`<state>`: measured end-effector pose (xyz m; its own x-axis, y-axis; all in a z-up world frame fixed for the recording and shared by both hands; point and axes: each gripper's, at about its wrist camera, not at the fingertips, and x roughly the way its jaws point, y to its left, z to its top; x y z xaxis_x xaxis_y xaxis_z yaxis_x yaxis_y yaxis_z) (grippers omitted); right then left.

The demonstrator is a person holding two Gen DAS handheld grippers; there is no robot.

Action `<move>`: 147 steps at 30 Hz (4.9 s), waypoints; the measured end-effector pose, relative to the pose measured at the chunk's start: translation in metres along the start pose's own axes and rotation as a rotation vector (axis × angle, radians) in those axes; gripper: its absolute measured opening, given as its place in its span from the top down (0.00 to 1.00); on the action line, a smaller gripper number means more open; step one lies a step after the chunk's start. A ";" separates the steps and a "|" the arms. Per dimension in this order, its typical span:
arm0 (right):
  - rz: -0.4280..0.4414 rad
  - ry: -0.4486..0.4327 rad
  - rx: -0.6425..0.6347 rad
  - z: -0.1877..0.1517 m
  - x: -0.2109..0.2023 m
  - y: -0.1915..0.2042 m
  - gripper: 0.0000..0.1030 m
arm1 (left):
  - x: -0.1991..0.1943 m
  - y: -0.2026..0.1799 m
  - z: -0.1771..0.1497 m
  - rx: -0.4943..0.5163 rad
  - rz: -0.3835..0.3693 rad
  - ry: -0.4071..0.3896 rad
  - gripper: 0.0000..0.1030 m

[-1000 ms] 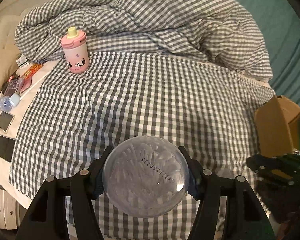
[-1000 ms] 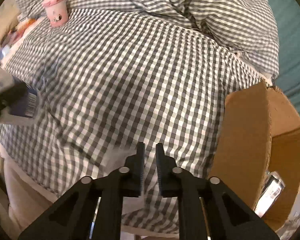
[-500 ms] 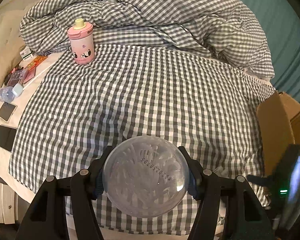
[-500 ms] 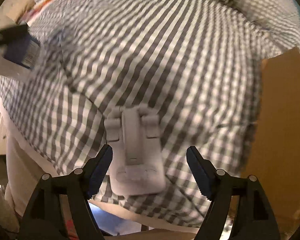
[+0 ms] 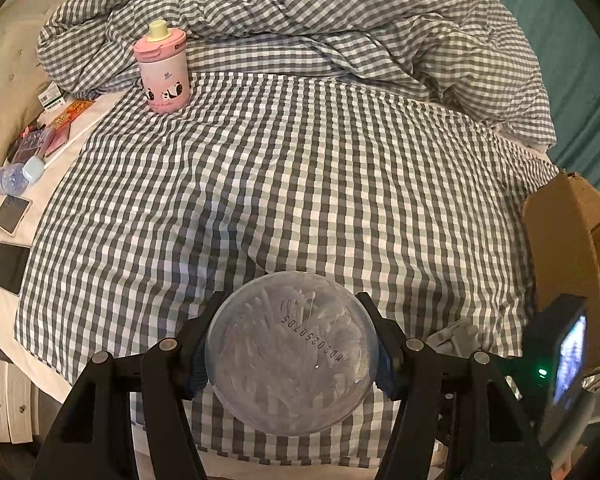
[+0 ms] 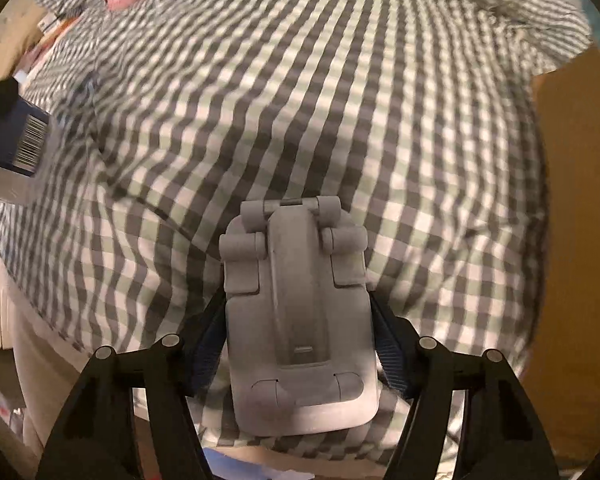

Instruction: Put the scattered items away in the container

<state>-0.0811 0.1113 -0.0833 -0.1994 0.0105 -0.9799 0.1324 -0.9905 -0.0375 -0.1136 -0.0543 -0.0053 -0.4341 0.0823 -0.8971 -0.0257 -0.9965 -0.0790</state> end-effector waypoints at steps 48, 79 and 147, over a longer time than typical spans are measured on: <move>0.255 -0.114 0.360 0.053 -0.010 -0.111 0.27 | -0.035 -0.009 -0.007 0.027 0.007 -0.040 0.37; 0.091 -0.046 0.079 0.104 0.043 -0.023 0.72 | -0.006 0.001 -0.003 0.007 0.007 0.020 0.37; -0.211 -0.371 0.526 -0.075 -0.189 -0.266 0.03 | -0.113 -0.291 0.036 0.309 -0.046 -0.281 0.00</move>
<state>-0.0057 0.3834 0.0971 -0.5019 0.2561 -0.8261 -0.4171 -0.9084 -0.0282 -0.0896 0.2258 0.1345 -0.6542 0.1630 -0.7385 -0.3010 -0.9519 0.0565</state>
